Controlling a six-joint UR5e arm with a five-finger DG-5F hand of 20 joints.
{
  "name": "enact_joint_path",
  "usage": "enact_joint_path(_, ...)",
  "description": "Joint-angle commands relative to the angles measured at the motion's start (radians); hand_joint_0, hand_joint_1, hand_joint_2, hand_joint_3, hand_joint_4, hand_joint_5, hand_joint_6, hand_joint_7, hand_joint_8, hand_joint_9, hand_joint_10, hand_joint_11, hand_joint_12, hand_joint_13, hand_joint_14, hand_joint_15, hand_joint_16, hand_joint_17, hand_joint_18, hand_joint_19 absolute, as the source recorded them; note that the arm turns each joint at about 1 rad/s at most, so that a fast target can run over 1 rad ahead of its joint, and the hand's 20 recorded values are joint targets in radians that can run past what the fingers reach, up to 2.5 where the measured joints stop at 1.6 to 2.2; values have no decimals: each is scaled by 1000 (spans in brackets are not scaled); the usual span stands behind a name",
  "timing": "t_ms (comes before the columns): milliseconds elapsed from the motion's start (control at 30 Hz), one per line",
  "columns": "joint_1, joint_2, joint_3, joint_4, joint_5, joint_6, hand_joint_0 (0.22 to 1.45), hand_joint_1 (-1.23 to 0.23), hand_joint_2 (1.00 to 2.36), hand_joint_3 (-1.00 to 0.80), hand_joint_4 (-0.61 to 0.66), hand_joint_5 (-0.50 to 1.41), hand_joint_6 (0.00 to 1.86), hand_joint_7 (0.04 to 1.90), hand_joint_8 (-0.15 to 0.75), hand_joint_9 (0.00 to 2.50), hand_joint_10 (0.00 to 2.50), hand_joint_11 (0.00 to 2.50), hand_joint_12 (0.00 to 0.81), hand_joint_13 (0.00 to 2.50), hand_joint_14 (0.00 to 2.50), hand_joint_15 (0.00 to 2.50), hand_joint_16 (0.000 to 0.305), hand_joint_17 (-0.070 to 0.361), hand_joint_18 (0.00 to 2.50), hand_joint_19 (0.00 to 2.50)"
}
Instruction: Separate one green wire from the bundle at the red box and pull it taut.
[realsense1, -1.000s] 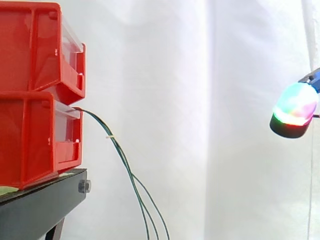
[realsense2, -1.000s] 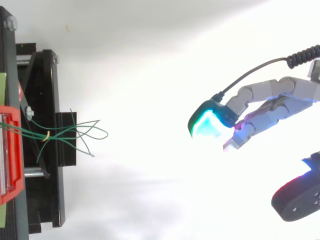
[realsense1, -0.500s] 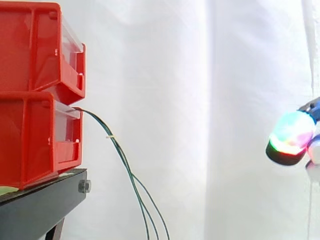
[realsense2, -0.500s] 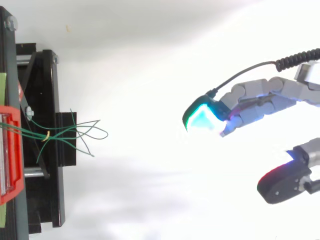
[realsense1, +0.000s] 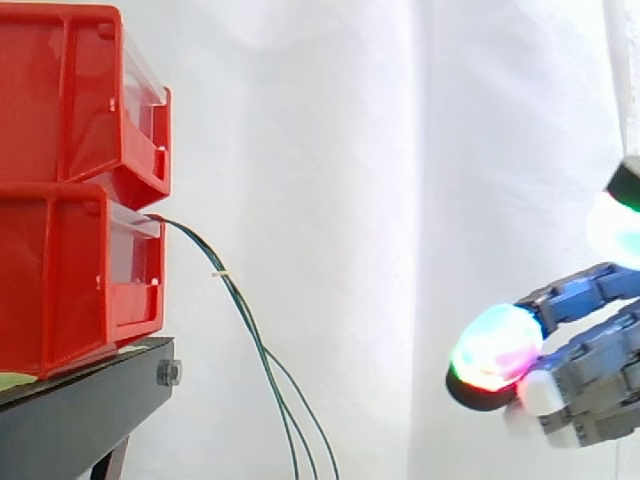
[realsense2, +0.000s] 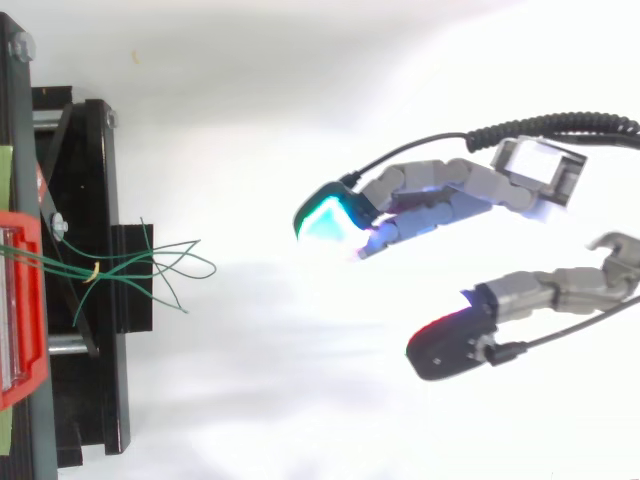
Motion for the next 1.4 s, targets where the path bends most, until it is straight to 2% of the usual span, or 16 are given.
enact_joint_path(0, 1, -48, 41, 24, 38, -4, 580, -684, 1000, -500, 205, -208, 502, 633, 251, 648, 5, 137, 226, 388, 0, 59, 25, 57, 248, 12)
enact_joint_path(33, -1, -73, 77, 15, 48, 2, 579, -686, 1000, -500, 205, -207, 501, 634, 248, 648, 5, 130, 227, 392, 2, 63, 25, 57, 248, 12)
enact_joint_path(100, -4, -91, 108, -1, 57, 4, 580, -684, 1000, -500, 205, -207, 501, 635, 248, 647, 5, 130, 226, 396, 2, 63, 25, 57, 254, 21)
enact_joint_path(167, -8, -120, 171, -28, 75, -2, 579, -684, 1000, -500, 207, -206, 501, 635, 248, 649, 5, 131, 228, 405, 1, 66, 26, 58, 265, 27)
enact_joint_path(233, -10, -131, 200, -45, 81, -7, 579, -684, 1000, -500, 207, -206, 501, 635, 248, 655, 5, 131, 230, 420, 3, 73, 26, 58, 274, 35)
enact_joint_path(300, -12, -160, 238, -34, 75, -33, 579, -684, 1000, -500, 207, -206, 501, 634, 249, 656, 5, 138, 230, 423, 3, 73, 26, 58, 281, 44)
enact_joint_path(367, -10, -169, 245, -27, 78, -34, 579, -682, 1000, -500, 207, -206, 501, 631, 248, 655, 5, 131, 230, 431, 3, 82, 26, 58, 287, 45)
enact_joint_path(533, -13, -234, 291, 33, 74, -31, 577, -684, 1000, -500, 204, -205, 501, 632, 247, 661, 6, 133, 232, 452, 3, 90, 26, 59, 302, 69)
enact_joint_path(633, -7, -232, 300, 35, 75, -57, 578, -684, 1000, -500, 205, -204, 501, 634, 247, 664, 5, 135, 233, 455, 4, 97, 26, 59, 310, 73)
enact_joint_path(733, -7, -234, 318, 59, 78, -91, 578, -684, 1000, -500, 206, -204, 501, 635, 247, 666, 5, 131, 232, 459, 4, 102, 26, 59, 313, 81)
enact_joint_path(867, -5, -234, 320, 110, 80, -146, 578, -685, 1000, -500, 201, -203, 501, 634, 248, 668, 5, 132, 236, 475, 4, 116, 27, 60, 319, 92)
enact_joint_path(967, -4, -269, 341, 128, 83, -146, 578, -685, 1000, -500, 200, -203, 501, 634, 246, 669, 5, 144, 242, 491, 5, 130, 28, 62, 329, 117)
enact_joint_path(1067, -8, -300, 380, 119, 83, -131, 576, -684, 1000, -500, 197, -203, 501, 633, 243, 673, 5, 145, 265, 524, 7, 164, 33, 73, 352, 193)
enact_joint_path(1100, -12, -321, 409, 107, 81, -116, 575, -684, 1000, -500, 196, -202, 501, 632, 242, 672, 5, 140, 274, 528, 7, 174, 35, 79, 360, 227)
enact_joint_path(1200, -12, -343, 446, 73, 80, -103, 573, -681, 1000, -500, 191, -203, 501, 635, 240, 667, 5, 141, 281, 537, 8, 199, 40, 90, 374, 296)
enact_joint_path(1367, -10, -343, 446, 56, 83, -105, 569, -676, 1000, -500, 190, -203, 501, 633, 234, 666, 4, 140, 285, 551, 8, 215, 43, 96, 387, 320)
